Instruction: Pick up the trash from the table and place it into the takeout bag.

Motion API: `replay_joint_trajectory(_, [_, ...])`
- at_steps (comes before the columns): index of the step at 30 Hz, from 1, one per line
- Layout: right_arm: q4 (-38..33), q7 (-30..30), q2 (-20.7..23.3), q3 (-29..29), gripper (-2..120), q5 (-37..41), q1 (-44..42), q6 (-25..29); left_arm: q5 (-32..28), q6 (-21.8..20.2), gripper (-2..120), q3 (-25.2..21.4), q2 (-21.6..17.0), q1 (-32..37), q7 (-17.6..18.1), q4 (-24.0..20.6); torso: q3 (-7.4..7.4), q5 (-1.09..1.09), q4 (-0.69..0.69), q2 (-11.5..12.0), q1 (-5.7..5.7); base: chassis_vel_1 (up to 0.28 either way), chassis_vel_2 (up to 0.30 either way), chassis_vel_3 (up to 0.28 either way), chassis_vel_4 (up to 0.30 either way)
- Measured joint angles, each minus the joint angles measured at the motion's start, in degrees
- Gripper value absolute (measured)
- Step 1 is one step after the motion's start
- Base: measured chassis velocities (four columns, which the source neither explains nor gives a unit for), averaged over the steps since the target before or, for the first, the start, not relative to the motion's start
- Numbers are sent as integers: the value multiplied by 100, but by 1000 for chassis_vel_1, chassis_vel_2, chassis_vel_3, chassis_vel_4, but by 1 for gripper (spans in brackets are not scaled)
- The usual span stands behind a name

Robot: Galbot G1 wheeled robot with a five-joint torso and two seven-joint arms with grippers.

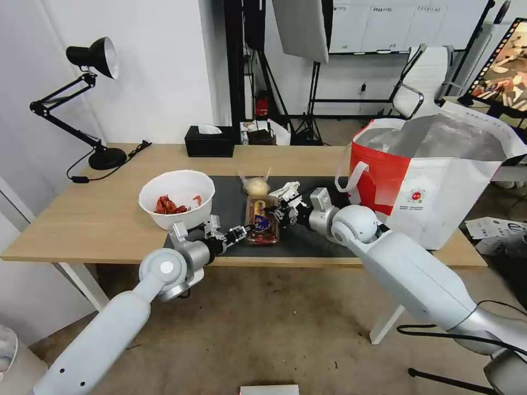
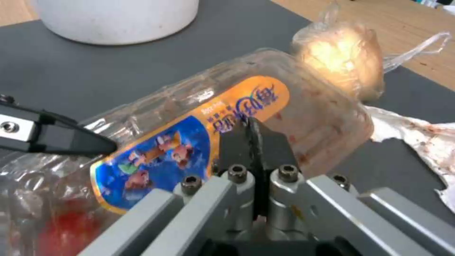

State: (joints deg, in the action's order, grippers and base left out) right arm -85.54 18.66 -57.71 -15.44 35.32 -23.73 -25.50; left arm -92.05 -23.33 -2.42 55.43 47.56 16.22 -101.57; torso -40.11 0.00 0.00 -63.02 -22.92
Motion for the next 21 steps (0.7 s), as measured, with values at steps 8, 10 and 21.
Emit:
replay_joint_trajectory(8, [-218, -557, -25, 241, 0, 960, -265, 224, 9, 119, 0, -133, 14, 100, 0, -168, 0, 0, 0, 0, 0, 0, 0, 0, 0])
replay_joint_trajectory(10, [-375, -909, -46, 389, 0, 1502, -408, 517, 28, 160, 0, -183, 17, 136, -4, -249, 0, 0, 1, 0, 0, 0, 0, 0, 0])
replay_joint_trajectory(21, [-2508, -2610, 273, 2176, 32, 2309, -2597, 2052, 936, 1008, 0, -389, -180, -102, -57, -986, 1, 1, -2, 0, 1, 0, 0, 0, 0])
